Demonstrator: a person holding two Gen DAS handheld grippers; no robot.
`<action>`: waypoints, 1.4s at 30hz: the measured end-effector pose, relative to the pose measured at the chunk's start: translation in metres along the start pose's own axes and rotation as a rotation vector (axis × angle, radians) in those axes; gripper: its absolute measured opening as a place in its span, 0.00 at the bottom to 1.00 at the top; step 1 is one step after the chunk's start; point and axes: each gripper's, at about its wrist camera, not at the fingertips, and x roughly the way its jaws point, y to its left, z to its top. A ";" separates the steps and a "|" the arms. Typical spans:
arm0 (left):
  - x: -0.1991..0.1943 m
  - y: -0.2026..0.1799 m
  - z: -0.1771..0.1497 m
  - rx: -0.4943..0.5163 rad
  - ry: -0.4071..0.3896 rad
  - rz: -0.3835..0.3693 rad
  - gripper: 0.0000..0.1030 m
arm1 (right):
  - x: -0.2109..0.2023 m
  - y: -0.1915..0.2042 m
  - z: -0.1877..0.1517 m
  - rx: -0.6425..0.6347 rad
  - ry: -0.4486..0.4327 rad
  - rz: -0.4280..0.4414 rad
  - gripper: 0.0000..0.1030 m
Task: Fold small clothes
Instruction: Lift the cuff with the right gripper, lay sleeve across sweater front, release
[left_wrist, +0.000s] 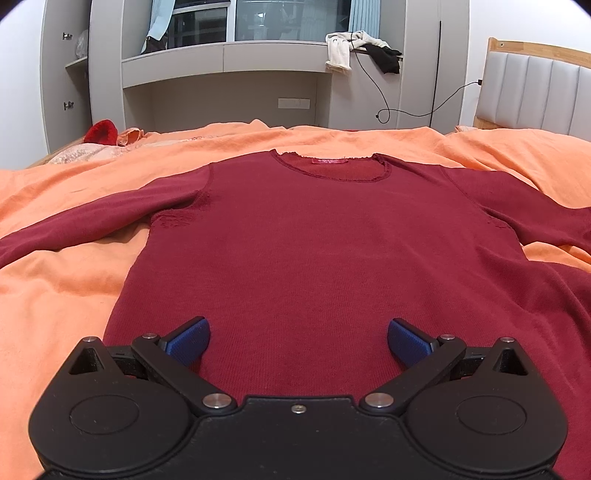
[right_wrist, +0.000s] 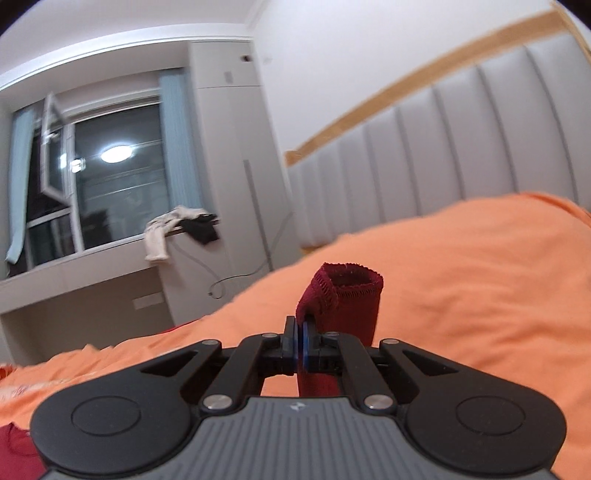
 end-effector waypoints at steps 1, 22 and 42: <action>-0.001 0.001 0.001 -0.004 0.002 -0.006 1.00 | -0.001 0.010 0.005 -0.014 -0.001 0.021 0.02; -0.038 0.083 0.028 -0.263 -0.071 0.125 0.99 | -0.071 0.272 -0.016 -0.422 0.048 0.610 0.02; -0.043 0.133 0.035 -0.450 -0.094 0.160 0.99 | -0.200 0.326 -0.188 -1.239 0.142 1.007 0.07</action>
